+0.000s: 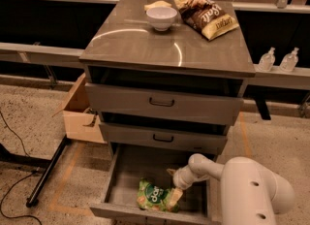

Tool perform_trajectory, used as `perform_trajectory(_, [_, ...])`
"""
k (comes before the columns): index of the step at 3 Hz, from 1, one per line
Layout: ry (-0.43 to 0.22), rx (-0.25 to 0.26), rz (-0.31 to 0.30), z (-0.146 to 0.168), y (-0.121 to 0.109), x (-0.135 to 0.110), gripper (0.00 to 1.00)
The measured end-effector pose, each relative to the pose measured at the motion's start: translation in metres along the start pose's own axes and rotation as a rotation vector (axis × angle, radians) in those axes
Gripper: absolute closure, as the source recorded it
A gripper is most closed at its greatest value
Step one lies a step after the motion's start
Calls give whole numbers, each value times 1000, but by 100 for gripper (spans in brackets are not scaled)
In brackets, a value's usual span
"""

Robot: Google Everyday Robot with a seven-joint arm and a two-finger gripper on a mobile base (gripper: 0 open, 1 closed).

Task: Pick green rice chip bag from bottom drawer and place on counter

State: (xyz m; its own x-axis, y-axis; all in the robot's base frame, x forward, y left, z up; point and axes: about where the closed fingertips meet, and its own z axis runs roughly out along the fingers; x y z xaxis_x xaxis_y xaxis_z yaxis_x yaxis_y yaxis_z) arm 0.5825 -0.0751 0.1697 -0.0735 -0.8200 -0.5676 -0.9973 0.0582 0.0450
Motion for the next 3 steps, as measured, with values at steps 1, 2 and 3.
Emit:
perform_trajectory(1, [-17, -17, -11, 12, -1, -7, 0])
perform_trajectory(2, [-28, -47, -22, 23, 0, -11, 18])
perform_trajectory(3, [-36, -79, -22, 24, 8, -8, 41])
